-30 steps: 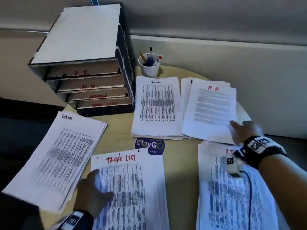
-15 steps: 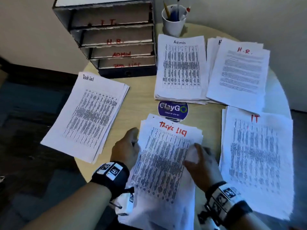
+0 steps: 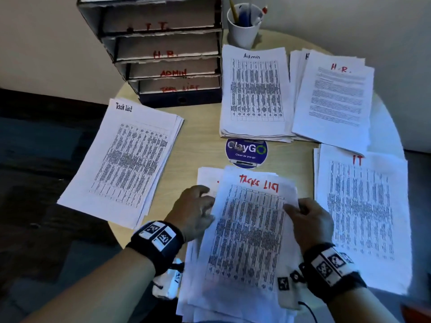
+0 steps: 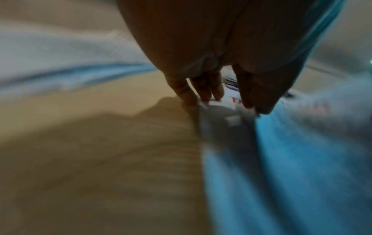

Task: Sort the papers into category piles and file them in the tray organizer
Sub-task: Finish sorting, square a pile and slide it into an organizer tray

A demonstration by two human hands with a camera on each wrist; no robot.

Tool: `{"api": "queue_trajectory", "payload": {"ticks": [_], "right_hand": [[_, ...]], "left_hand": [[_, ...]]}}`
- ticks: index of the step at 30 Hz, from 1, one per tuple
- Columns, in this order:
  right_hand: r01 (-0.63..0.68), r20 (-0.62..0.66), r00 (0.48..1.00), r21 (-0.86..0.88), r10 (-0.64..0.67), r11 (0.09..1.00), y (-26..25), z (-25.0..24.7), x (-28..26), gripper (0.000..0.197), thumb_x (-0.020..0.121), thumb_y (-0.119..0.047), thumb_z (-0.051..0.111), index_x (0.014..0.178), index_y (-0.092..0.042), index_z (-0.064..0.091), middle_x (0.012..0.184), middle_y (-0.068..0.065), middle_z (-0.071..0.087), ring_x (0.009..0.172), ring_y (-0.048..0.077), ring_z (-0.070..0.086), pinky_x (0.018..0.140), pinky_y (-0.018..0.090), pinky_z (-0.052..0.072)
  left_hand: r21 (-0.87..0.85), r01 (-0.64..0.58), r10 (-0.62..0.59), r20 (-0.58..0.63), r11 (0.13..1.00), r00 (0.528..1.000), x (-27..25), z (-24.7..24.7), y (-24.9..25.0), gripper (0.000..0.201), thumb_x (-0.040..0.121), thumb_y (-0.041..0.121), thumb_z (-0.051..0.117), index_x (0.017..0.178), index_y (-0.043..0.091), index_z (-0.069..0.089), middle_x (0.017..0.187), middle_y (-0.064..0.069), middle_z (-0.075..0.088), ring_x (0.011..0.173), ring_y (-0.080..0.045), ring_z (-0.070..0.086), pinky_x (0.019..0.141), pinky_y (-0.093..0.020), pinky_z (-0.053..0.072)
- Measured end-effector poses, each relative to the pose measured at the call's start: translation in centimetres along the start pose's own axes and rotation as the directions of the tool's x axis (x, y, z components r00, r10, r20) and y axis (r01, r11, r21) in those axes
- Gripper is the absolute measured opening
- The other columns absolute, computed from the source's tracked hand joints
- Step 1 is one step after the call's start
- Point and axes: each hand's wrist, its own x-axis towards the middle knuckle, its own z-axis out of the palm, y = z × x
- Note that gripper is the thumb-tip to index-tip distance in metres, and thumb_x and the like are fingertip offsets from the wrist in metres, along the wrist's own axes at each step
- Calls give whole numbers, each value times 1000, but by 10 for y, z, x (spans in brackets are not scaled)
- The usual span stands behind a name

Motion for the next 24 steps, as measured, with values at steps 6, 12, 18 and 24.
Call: {"api": "queue_trajectory", "payload": {"ticks": [6, 12, 18, 24], "right_hand": [[136, 20, 991, -58, -135, 989, 5, -33, -4, 40, 81, -32, 74, 55, -10, 53, 50, 6, 49, 54, 27, 49, 53, 28, 37], [226, 81, 972, -64, -220, 972, 1, -31, 12, 15, 91, -13, 65, 102, -12, 75, 76, 6, 67, 70, 25, 58, 65, 27, 38], [316, 105, 945, -61, -309, 947, -2, -30, 13, 40, 97, -13, 55, 130, -35, 59, 99, -6, 64, 80, 10, 59, 73, 17, 42], [281, -93, 959, 241, -266, 929, 22, -53, 12, 35, 90, -5, 63, 84, -38, 72, 80, -5, 72, 70, -3, 60, 69, 12, 46]], "left_hand": [[458, 39, -108, 125, 888, 986, 19, -18, -11, 94, 80, 71, 58, 154, 42, 9, 165, 4, -10, 151, -27, -5, 118, -55, 16], [367, 233, -259, 22, 901, 966, 38, -38, -13, 103, 75, 70, 67, 154, 40, 9, 165, -2, -10, 151, -31, -5, 119, -57, 15], [147, 144, -122, -148, 979, 981, 36, -27, 13, 79, 83, 45, 70, 148, 17, 36, 152, -5, 32, 138, -29, 31, 110, -39, 35], [112, 237, -227, -95, 965, 969, 52, -11, 33, 84, 74, 44, 76, 142, 18, 36, 133, -10, 41, 125, -30, 42, 98, -41, 46]]}}
